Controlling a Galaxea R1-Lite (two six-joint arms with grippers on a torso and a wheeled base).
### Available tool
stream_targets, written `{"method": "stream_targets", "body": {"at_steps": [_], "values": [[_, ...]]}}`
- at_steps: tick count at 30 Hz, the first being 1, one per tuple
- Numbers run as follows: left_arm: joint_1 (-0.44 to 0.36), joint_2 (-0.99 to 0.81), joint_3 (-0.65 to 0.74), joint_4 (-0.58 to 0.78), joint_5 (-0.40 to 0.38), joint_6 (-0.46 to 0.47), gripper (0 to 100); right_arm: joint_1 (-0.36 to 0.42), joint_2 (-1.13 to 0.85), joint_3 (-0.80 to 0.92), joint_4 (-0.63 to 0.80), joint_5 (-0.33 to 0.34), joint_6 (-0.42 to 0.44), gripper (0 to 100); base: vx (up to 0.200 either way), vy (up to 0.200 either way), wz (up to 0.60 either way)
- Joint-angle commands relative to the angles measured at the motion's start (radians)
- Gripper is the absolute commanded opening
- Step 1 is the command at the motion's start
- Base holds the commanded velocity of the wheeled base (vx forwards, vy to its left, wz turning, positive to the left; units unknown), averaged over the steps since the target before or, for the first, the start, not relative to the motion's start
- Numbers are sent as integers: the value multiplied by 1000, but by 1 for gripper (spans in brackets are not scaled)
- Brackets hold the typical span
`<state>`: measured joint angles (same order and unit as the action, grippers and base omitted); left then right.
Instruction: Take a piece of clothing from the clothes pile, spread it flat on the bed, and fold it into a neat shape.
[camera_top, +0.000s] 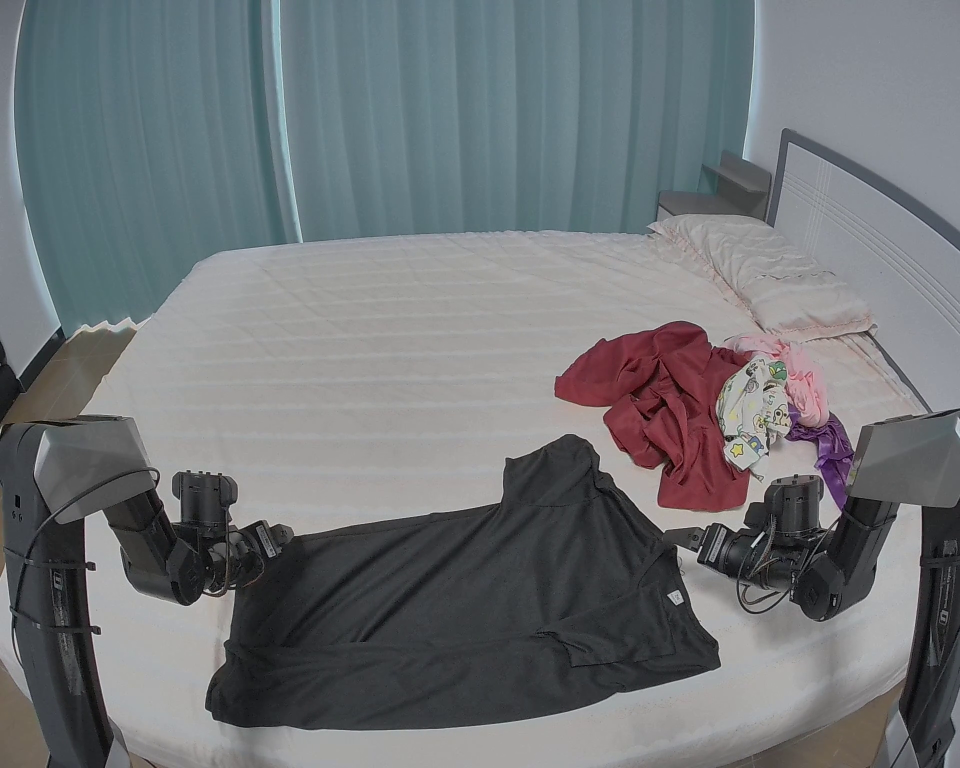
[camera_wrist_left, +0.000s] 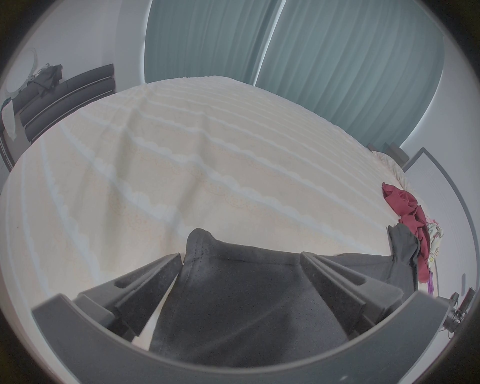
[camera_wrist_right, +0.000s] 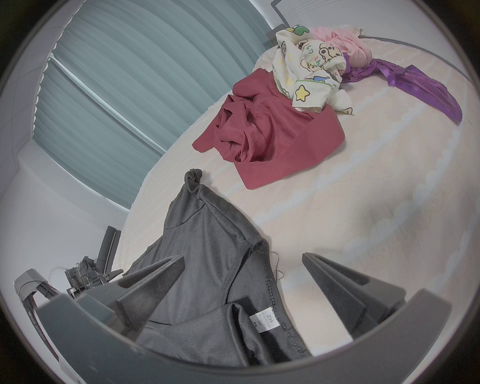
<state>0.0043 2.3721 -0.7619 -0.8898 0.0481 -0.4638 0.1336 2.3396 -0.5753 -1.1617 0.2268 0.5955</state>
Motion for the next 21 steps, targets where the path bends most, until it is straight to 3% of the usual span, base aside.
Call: {"method": "stream_targets", "body": {"at_steps": [1, 3, 4, 13, 17, 21], "values": [[3, 32, -20, -1, -4, -1, 100, 3, 6, -1, 0, 0, 0, 100, 0, 0, 0], [10, 52, -45, 3, -4, -1, 100, 3, 9, -5, 2, 0, -2, 100, 0, 0, 0], [11, 59, -54, 3, -2, 1, 0, 3, 10, -6, 2, 0, -2, 100, 0, 0, 0], [51, 62, -74, -3, -5, -4, 0, 26, 17, -97, 53, 2, -10, 100, 0, 0, 0], [72, 41, -77, -8, -11, -13, 0, 64, 10, -302, 333, 0, -25, 100, 0, 0, 0], [72, 32, -97, -9, -13, -44, 0, 96, 47, -457, 445, -6, -29, 100, 0, 0, 0]]}}
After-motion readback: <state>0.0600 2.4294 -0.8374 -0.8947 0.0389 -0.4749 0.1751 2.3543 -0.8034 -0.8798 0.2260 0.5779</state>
